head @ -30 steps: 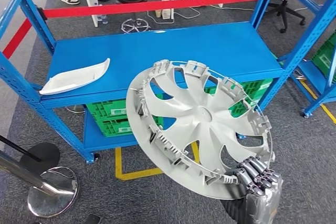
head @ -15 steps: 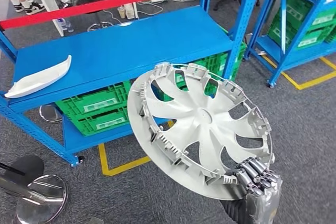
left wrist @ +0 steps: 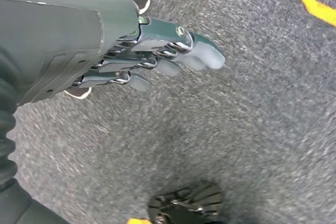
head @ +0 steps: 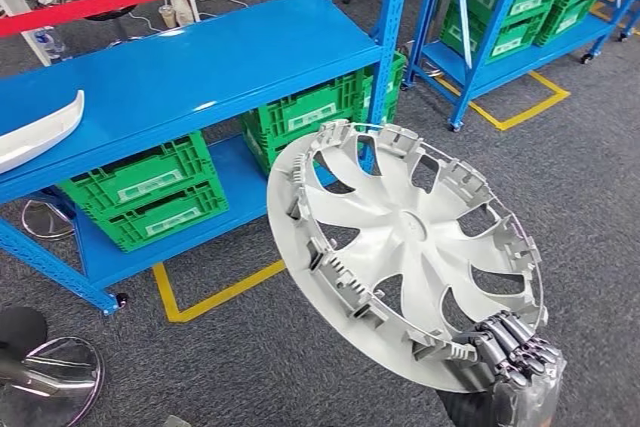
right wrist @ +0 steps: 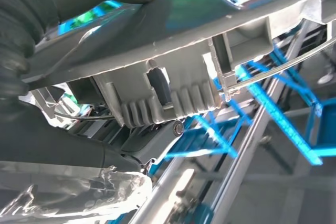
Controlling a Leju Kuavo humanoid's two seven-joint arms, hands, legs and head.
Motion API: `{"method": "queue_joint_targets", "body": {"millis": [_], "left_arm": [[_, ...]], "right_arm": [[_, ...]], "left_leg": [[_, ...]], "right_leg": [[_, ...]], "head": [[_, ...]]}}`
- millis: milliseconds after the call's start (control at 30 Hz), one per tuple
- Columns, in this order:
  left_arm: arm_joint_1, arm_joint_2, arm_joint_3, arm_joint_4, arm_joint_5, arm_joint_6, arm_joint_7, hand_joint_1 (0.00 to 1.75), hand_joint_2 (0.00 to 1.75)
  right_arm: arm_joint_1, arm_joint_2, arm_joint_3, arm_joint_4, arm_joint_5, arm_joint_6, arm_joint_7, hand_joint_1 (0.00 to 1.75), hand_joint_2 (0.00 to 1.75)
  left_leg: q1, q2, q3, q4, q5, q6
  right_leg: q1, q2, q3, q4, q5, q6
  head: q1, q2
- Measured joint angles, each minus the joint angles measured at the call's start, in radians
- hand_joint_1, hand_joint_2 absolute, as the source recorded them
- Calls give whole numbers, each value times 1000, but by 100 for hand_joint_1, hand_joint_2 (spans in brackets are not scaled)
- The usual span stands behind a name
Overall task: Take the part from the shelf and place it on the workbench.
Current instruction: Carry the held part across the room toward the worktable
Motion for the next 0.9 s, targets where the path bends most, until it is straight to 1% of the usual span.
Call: {"method": "queue_joint_targets", "body": {"millis": [33, 67, 100, 133, 167, 200, 233, 267, 300, 333, 367, 400, 433, 467, 500, 533, 567, 600, 633, 667, 700, 733, 767, 800, 833, 867, 900], "left_arm": [[2, 1, -3, 0, 0, -1, 0, 0, 175], [4, 1, -6, 0, 1, -3, 0, 0, 175], [4, 2, -9, 0, 1, -4, -1, 0, 175], [4, 2, -12, 0, 1, -4, -1, 0, 175], [3, 2, -14, 0, 1, -5, -1, 0, 175], [3, 3, -16, 0, 1, -5, -1, 0, 175], [4, 3, -18, 1, 1, -5, -2, 0, 175], [4, 4, -20, 1, 1, -5, -3, 0, 175], [3, 5, -22, 1, 2, -6, -3, 0, 175], [2, 5, -24, 1, 2, -7, -4, 0, 175], [1, 5, -26, 1, 2, -7, -4, 0, 175], [0, 6, -28, 1, 2, -7, -4, 0, 175], [0, 6, -30, 1, 2, -7, -4, 0, 175], [2, 6, -32, 1, 2, -8, -5, 0, 175], [4, 7, -33, 1, 2, -8, -5, 0, 175], [7, 6, -34, 1, 2, -8, -5, 0, 175], [10, 7, -35, 1, 2, -8, -5, 0, 175], [12, 7, -36, 1, 2, -8, -5, 0, 175], [12, 8, -36, 1, 2, -8, -5, 0, 175], [12, 9, -36, 1, 2, -8, -5, 0, 175], [11, 10, -36, 1, 2, -8, -5, 0, 175], [11, 11, -37, 1, 2, -8, -6, 0, 175], [11, 12, -37, 1, 2, -8, -6, 0, 175], [11, 12, -38, 1, 2, -8, -6, 0, 175], [11, 12, -39, 2, 2, -8, -7, 0, 175], [10, 12, -40, 2, 2, -8, -7, 0, 175], [8, 11, -40, 2, 2, -8, -7, 0, 175]], "right_arm": [[2, 1, -3, -1, -2, 0, -3, 175, 175], [5, 3, -6, -2, -5, 0, -7, 175, 175], [9, 5, -9, -3, -8, 0, -11, 175, 175], [13, 7, -13, -6, -10, 0, -14, 175, 175], [19, 11, -17, -9, -13, 0, -18, 175, 175], [23, 15, -22, -13, -15, 0, -22, 175, 175], [27, 20, -26, -18, -16, 0, -26, 175, 175], [30, 25, -31, -23, -17, 0, -30, 175, 175], [33, 30, -35, -27, -18, 0, -34, 175, 175], [37, 34, -39, -31, -19, 0, -37, 175, 175], [40, 38, -43, -35, -20, 0, -39, 175, 175], [43, 42, -47, -38, -20, 0, -40, 175, 175], [45, 45, -49, -41, -21, 0, -41, 175, 175], [47, 48, -50, -42, -21, 0, -42, 175, 175], [48, 51, -52, -43, -21, 0, -43, 175, 175], [50, 53, -53, -43, -22, 0, -44, 175, 175], [52, 55, -55, -44, -22, 0, -44, 175, 175], [54, 57, -57, -44, -23, 0, -44, 175, 175], [57, 58, -58, -44, -23, 0, -45, 175, 175], [59, 59, -59, -45, -24, 0, -45, 175, 175], [60, 61, -60, -47, -24, 0, -45, 175, 175], [60, 62, -61, -48, -24, 0, -45, 175, 175], [60, 63, -61, -50, -24, 0, -45, 175, 175], [60, 64, -62, -52, -24, 0, -45, 175, 175], [60, 65, -62, -54, -24, 0, -46, 175, 175], [61, 65, -62, -56, -24, 0, -46, 175, 175], [63, 66, -63, -57, -24, 0, -46, 175, 175]], "left_leg": [[0, 16, -11, 2, 7, 0], [-1, 32, -22, 4, 13, -2], [0, 47, -33, 6, 18, -6], [1, 61, -43, 9, 22, -9], [1, 74, -50, 12, 24, -13], [1, 85, -55, 16, 26, -17], [-1, 96, -58, 21, 27, -22], [-2, 105, -60, 26, 29, -28], [-4, 115, -62, 30, 31, -33], [-3, 124, -62, 33, 34, -38], [-2, 126, -65, 37, 32, -43], [1, 110, -69, 46, 20, -49], [5, 83, -79, 72, -4, -54], [8, 50, -97, 119, -40, -58], [11, 20, -121, 185, -80, -60], [11, 7, -147, 257, -115, -61], [11, 2, -167, 314, -133, -60], [11, 1, -174, 338, -132, -59], [11, -2, -161, 323, -110, -55], [11, -8, -133, 273, -77, -51], [11, -26, -97, 208, -50, -45], [12, -48, -66, 149, -31, -40], [13, -65, -45, 109, -22, -37], [13, -76, -35, 89, -24, -35], [12, -73, -35, 83, -25, -35], [15, -63, -38, 77, -23, -33], [16, -51, -40, 72, -21, -30]], "right_leg": [[-5, -13, -16, 74, -40, 6], [-10, -19, -22, 131, -57, 12], [-14, -23, -13, 156, -49, 17], [-18, -29, 15, 142, -25, 20], [-20, -41, 63, 91, 1, 23], [-21, -64, 124, 18, 18, 24], [-18, -85, 179, -56, 22, 21], [-16, -102, 220, -113, 18, 17], [-12, -108, 239, -144, 9, 12], [-11, -99, 239, -155, 5, 6], [-13, -87, 238, -161, 3, 0], [-15, -74, 236, -166, 3, -7], [-17, -63, 234, -170, 5, -15], [-19, -51, 233, -172, 8, -24], [-17, -41, 226, -169, 12, -30], [-14, -29, 219, -166, 16, -35], [-12, -16, 212, -161, 18, -37], [-9, -2, 205, -155, 20, -38], [-7, 11, 198, -148, 21, -38], [-5, 24, 193, -141, 21, -38], [-5, 36, 187, -135, 21, -38], [-4, 48, 181, -129, 22, -36], [-5, 59, 175, -124, 25, -32], [-5, 70, 168, -121, 28, -27], [-6, 80, 162, -119, 33, -20], [-7, 89, 155, -118, 36, -13], [-7, 84, 145, -112, 33, -7]], "head": [[1, 0], [1, 0], [2, 0], [2, 0], [2, 0], [2, 0], [1, 0], [1, 0], [0, 0], [0, 0], [0, 0], [-1, 0], [-3, 0], [-5, 0], [-7, 0], [-7, 0], [-7, 0], [-7, 0], [-7, 0], [-7, 0], [-6, 0], [-6, 0], [-6, 0], [-6, 0], [-6, 0], [-6, 0], [-6, 0]]}}
